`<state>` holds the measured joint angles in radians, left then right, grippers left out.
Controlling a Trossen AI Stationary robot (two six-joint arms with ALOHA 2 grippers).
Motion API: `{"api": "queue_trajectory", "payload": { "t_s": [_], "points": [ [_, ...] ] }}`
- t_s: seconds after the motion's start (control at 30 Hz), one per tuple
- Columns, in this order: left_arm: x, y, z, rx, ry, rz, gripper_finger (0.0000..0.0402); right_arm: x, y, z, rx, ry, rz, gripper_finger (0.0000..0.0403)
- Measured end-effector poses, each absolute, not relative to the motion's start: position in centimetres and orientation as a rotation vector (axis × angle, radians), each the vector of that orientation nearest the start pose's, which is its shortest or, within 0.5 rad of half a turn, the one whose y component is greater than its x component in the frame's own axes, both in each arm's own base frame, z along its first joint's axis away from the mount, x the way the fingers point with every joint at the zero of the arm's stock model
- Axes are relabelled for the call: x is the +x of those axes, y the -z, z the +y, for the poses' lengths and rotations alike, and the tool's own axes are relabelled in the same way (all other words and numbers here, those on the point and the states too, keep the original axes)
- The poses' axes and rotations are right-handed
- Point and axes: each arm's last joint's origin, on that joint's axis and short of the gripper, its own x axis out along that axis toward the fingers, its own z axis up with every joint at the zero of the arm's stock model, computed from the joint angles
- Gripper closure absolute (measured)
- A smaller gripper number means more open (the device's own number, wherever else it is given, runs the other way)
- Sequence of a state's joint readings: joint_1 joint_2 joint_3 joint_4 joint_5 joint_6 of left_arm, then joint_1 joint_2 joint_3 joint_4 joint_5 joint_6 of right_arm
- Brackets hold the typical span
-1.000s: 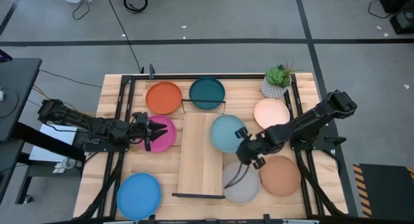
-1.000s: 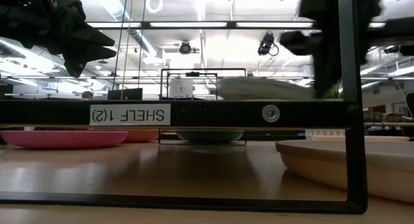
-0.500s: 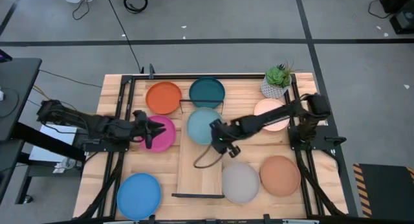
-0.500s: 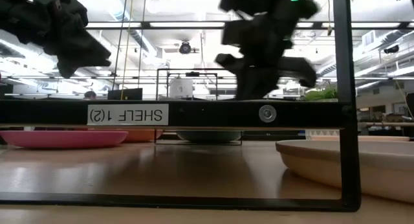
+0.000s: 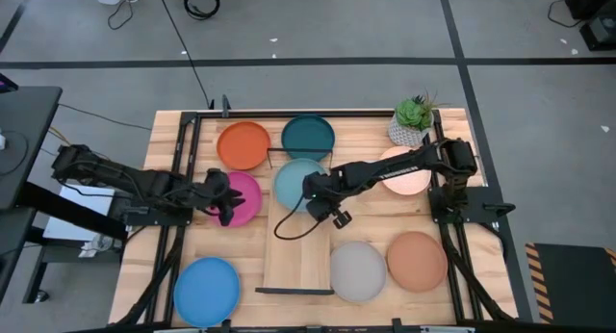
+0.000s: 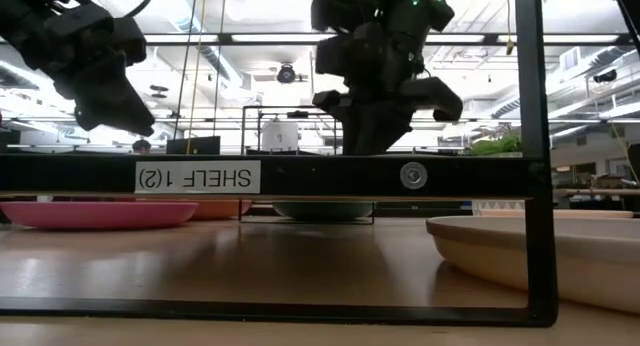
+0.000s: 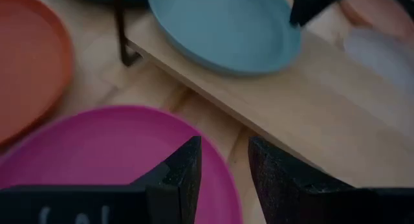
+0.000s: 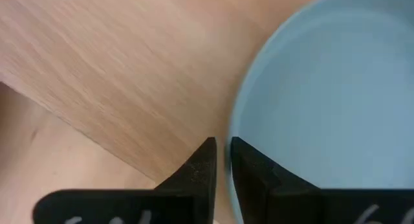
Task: Place and stack plates onto a shelf
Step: Put the light blue plate on the shelf, then put the pink plate on the shelf
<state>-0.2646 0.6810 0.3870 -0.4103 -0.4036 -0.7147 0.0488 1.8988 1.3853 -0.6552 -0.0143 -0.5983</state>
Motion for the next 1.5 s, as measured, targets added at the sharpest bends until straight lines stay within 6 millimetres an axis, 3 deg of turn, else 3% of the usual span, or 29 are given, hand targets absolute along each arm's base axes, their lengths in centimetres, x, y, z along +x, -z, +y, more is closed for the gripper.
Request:
{"api": "queue_trajectory", "payload": {
  "t_s": [0.27, 0.47, 0.63, 0.8, 0.97, 1.27, 1.5],
  "points": [
    [15.3, -19.8, -3.6, -0.369, -0.236, 0.712, 0.0264, 37.1, -23.5, 3.0, -0.544, -0.345, 1.033, 0.0305],
    [16.2, -19.5, -4.9, -0.402, -0.151, 0.852, 0.0232, 34.2, -25.4, 3.3, -0.391, -0.297, 1.102, 0.0284],
    [16.5, -19.1, -6.1, -0.431, -0.191, 0.982, 0.022, 30.8, -23.4, 4.0, -0.292, -0.272, 1.109, 0.0282],
    [17.8, -18.5, -7.8, -0.374, -0.213, 1.039, 0.022, 27.6, -21.3, 5.2, -0.318, -0.122, 1.093, 0.0282],
    [18.9, -16.5, -8.3, -0.263, -0.308, 1.119, 0.022, 25.7, -20.8, 6.9, -0.329, -0.068, 1.063, 0.0282],
    [19.7, -14.2, -9.1, -0.026, -0.355, 1.282, 0.0221, 25.2, -20.4, 8.2, -0.381, -0.011, 1.046, 0.0282],
    [19.6, -13.4, -9.5, 0.111, -0.271, 1.35, 0.024, 25.3, -20.1, 8.3, -0.368, -0.001, 1.055, 0.0282]
  ]
}}
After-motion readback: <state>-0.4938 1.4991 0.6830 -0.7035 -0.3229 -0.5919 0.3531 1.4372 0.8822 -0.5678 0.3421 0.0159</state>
